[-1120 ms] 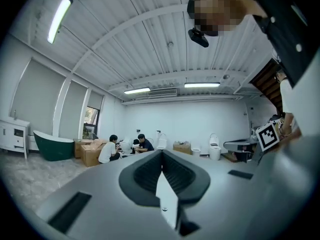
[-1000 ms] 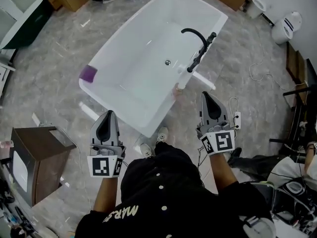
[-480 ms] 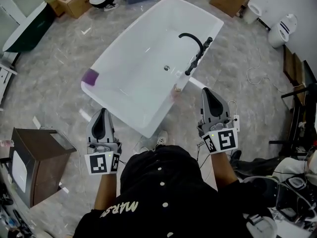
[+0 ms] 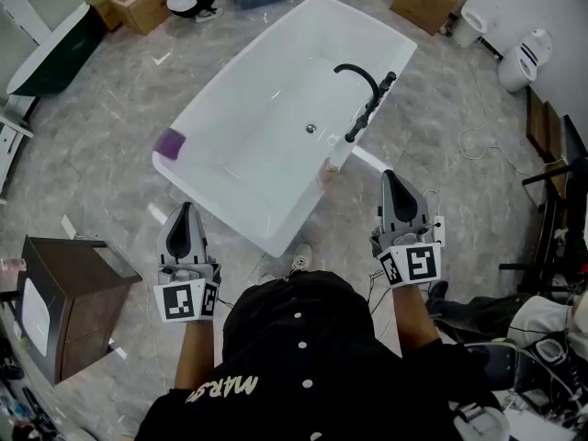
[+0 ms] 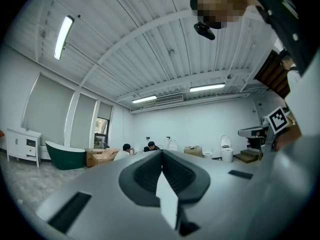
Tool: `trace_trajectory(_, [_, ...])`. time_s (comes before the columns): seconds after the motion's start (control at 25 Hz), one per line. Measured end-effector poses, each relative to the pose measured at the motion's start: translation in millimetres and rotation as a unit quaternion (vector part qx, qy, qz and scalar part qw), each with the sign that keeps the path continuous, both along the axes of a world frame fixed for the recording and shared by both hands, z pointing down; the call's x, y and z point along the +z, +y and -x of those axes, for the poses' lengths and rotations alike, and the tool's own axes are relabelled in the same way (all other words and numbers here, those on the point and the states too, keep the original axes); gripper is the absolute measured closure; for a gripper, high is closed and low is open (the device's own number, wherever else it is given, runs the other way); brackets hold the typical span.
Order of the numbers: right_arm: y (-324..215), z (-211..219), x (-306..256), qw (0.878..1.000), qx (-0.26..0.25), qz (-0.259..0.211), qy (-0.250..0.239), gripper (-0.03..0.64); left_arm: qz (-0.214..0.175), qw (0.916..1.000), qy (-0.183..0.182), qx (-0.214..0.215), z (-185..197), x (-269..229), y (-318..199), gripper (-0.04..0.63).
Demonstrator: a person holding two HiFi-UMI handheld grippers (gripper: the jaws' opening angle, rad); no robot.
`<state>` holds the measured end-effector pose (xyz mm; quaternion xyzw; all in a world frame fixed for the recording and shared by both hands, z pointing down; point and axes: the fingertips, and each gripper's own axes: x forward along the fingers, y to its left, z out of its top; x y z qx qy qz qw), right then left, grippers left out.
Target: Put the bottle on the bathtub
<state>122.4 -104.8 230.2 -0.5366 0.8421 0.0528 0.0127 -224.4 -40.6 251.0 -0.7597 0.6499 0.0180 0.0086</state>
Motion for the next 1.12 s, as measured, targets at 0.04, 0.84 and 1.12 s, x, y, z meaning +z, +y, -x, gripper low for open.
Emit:
trace_trajectory(0.04, [-1,1,1,1.0,-0.001,0.0,0.0,0.624,0.0,1.0,0.001,-0.002,1,0,0,0.584])
trace_trajectory(0.84, [-12,17,10,1.0,-0.013,0.006,0.002,0.623,-0.011,0.9999,0.012,-0.001,5,-6,-7,0.584])
trace_trajectory(1.12, [-17,20,8,1.0,-0.012,0.004,-0.001,0.623,-0.01,0.9997,0.023,-0.003,10,-6,-11,0.584])
